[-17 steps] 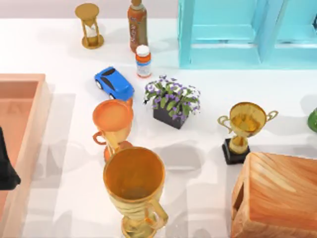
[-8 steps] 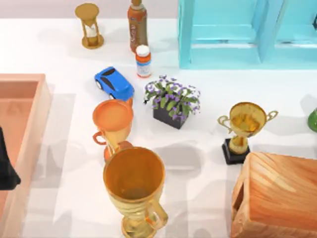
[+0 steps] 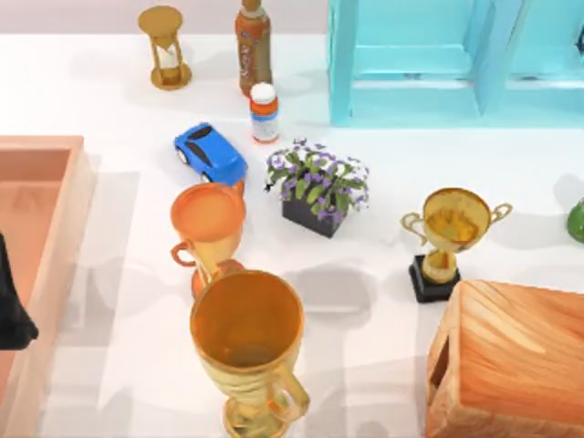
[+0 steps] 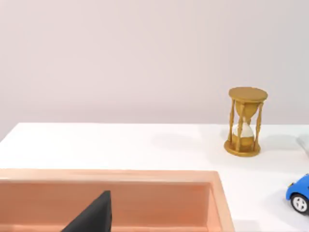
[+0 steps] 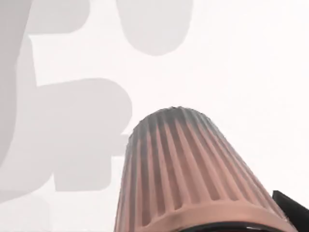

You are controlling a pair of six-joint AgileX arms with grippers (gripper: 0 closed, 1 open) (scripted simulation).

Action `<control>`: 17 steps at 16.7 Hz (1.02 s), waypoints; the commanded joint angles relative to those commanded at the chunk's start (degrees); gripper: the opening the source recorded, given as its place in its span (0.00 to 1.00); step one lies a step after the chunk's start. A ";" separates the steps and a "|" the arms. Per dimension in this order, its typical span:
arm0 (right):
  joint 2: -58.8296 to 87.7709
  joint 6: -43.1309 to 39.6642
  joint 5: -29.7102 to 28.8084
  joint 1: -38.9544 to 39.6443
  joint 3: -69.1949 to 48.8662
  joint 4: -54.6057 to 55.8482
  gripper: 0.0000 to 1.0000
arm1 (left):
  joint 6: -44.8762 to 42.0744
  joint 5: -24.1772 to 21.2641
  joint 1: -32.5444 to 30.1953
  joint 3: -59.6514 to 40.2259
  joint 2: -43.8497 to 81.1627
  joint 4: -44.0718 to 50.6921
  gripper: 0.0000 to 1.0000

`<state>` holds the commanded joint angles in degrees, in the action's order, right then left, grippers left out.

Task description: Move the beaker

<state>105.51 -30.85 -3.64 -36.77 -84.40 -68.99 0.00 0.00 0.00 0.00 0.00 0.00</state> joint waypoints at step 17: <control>8.97 -10.82 0.31 -5.79 -1.32 10.69 0.00 | 0.00 0.00 0.00 0.00 0.00 0.00 1.00</control>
<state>114.49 -41.68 -3.33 -42.55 -85.72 -58.30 0.00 0.00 0.00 0.00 0.00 0.00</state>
